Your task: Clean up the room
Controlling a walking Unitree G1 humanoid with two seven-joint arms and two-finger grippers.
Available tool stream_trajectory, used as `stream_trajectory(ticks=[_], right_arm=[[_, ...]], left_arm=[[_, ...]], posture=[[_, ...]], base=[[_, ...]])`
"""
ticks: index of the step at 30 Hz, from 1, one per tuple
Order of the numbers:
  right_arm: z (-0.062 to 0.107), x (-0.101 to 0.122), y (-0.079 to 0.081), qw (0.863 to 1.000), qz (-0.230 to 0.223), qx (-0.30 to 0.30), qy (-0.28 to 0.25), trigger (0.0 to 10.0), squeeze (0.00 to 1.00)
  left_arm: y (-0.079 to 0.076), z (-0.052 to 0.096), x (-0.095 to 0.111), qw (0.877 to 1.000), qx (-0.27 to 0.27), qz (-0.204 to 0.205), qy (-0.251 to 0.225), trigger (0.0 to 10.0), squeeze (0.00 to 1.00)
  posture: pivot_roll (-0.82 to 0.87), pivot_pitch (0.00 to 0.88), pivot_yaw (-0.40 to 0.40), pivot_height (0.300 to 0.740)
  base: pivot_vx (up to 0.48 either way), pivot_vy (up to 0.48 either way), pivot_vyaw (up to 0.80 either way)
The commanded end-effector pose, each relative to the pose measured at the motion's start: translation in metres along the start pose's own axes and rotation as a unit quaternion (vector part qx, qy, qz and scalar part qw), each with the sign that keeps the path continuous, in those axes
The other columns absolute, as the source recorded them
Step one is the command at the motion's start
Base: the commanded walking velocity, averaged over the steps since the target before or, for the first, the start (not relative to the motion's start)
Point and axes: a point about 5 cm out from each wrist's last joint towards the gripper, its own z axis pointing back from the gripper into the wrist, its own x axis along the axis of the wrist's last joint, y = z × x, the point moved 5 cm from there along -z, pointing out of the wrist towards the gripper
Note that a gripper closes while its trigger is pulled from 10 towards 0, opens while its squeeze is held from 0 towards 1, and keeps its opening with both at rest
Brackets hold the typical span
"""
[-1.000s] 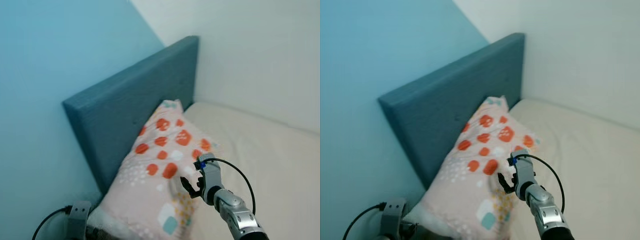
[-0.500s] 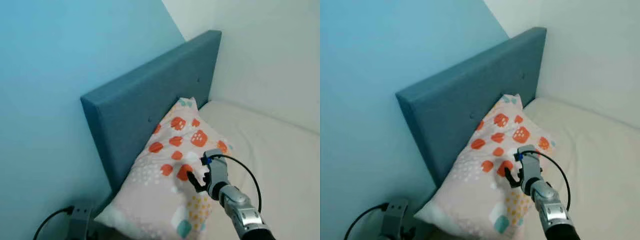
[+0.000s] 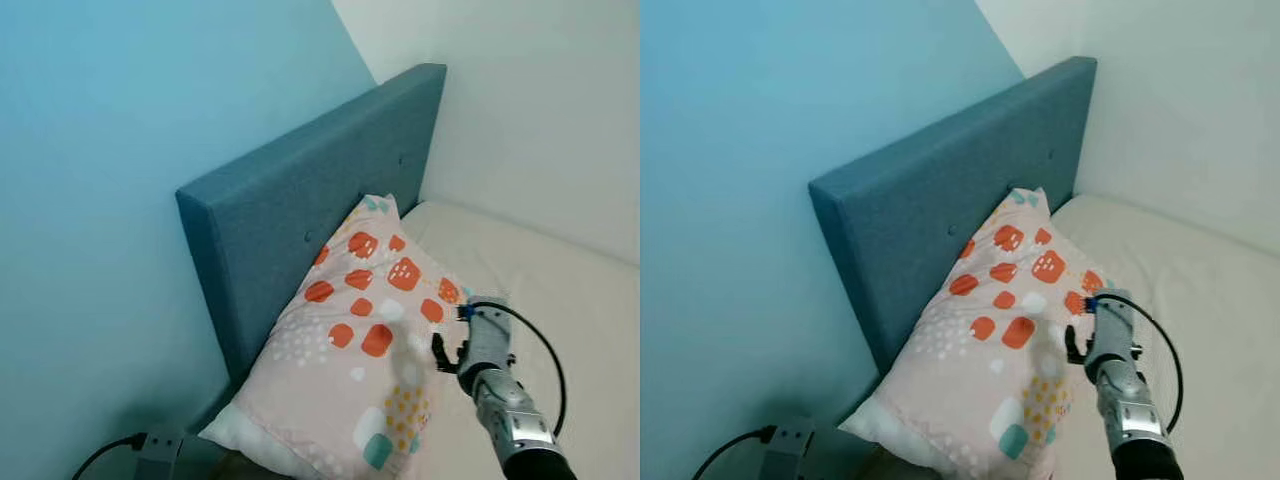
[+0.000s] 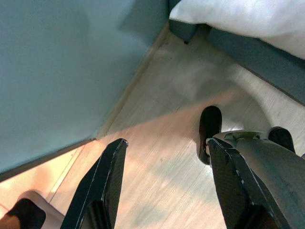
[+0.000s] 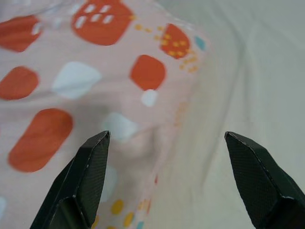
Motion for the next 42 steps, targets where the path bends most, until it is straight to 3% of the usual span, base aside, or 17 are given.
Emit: stream_trajectory(ticks=[1, 3, 4, 5, 8, 10, 13, 20, 23, 32, 38, 41, 42], right_arm=[[-0.001, 0.000, -0.001, 1.000, -0.023, 0.000, 0.000, 10.0, 0.00], [-0.001, 0.000, -0.001, 0.999, -0.042, 0.008, -0.002, 10.0, 0.00], [0.000, 0.000, 0.000, 0.998, -0.064, 0.014, -0.003, 10.0, 0.00], [0.000, 0.000, 0.000, 0.998, -0.064, 0.014, -0.003, 10.0, 0.00], [0.000, -0.005, -0.001, 0.988, -0.148, 0.031, -0.007, 10.0, 0.00], [0.001, -0.008, -0.003, 0.980, -0.195, 0.036, -0.011, 10.0, 0.00], [0.002, -0.011, -0.008, 0.974, -0.223, 0.032, -0.010, 10.0, 0.00], [0.003, -0.018, -0.012, 0.970, -0.242, 0.031, -0.003, 10.0, 0.00], [0.004, -0.020, -0.013, 0.967, -0.253, 0.033, -0.004, 10.0, 0.00], [0.001, -0.006, -0.011, 0.957, -0.282, 0.059, -0.033, 10.0, 0.00], [0.001, -0.008, -0.013, 0.955, -0.292, 0.053, -0.030, 10.0, 0.00], [0.003, -0.011, -0.016, 0.950, -0.306, 0.049, -0.031, 10.0, 0.00], [0.004, -0.012, -0.016, 0.943, -0.327, 0.057, -0.033, 10.0, 0.00]], left_arm=[[0.009, 0.002, -0.003, 1.000, 0.010, 0.006, 0.005, 10.0, 0.00], [0.009, 0.000, 0.007, 1.000, 0.011, 0.017, -0.015, 10.0, 0.00], [0.007, -0.002, 0.023, 0.999, 0.007, 0.027, -0.046, 10.0, 0.00], [0.007, -0.002, 0.023, 0.999, 0.007, 0.027, -0.046, 10.0, 0.00], [0.001, -0.002, 0.081, 0.987, -0.019, 0.037, -0.153, 10.0, 0.00], [-0.001, 0.000, 0.106, 0.980, -0.031, 0.033, -0.196, 10.0, 0.00], [-0.002, 0.001, 0.112, 0.977, -0.034, 0.029, -0.208, 10.0, 0.00], [-0.006, 0.001, 0.104, 0.979, -0.038, 0.022, -0.199, 10.0, 0.00], [-0.008, 0.001, 0.084, 0.984, -0.042, 0.009, -0.174, 10.0, 0.00], [-0.004, 0.003, 0.059, 0.989, -0.041, 0.002, -0.145, 10.0, 0.00], [-0.002, 0.005, 0.046, 0.990, -0.043, -0.006, -0.130, 10.0, 0.00], [-0.001, 0.006, 0.037, 0.992, -0.043, -0.009, -0.121, 10.0, 0.00], [0.002, 0.008, 0.032, 0.992, -0.042, -0.010, -0.116, 10.0, 0.00]], posture=[[-0.05, 0.000, -0.010, 0.706], [-0.05, 0.000, -0.013, 0.701], [-0.05, 0.000, -0.013, 0.696], [-0.05, 0.000, -0.013, 0.696], [-0.05, 0.000, -0.016, 0.681], [-0.05, 0.000, -0.013, 0.671], [-0.05, 0.000, -0.013, 0.661], [-0.05, 0.000, -0.007, 0.646], [-0.04, 0.000, -0.008, 0.631], [-0.02, 0.002, -0.004, 0.606], [-0.02, 0.009, -0.001, 0.591], [-0.01, 0.022, 0.005, 0.581], [-0.01, 0.029, 0.008, 0.571]], base=[[0.000, 0.000, 0.00], [0.000, 0.000, 0.00], [0.000, 0.000, 0.00], [0.000, 0.000, 0.00], [0.000, 0.000, 0.00], [0.000, 0.000, 0.00], [0.000, 0.000, 0.00], [0.000, 0.000, 0.00], [0.000, 0.000, 0.00], [0.000, 0.000, 0.00], [0.000, 0.000, 0.00], [0.000, 0.000, 0.00], [0.000, 0.000, 0.00]])
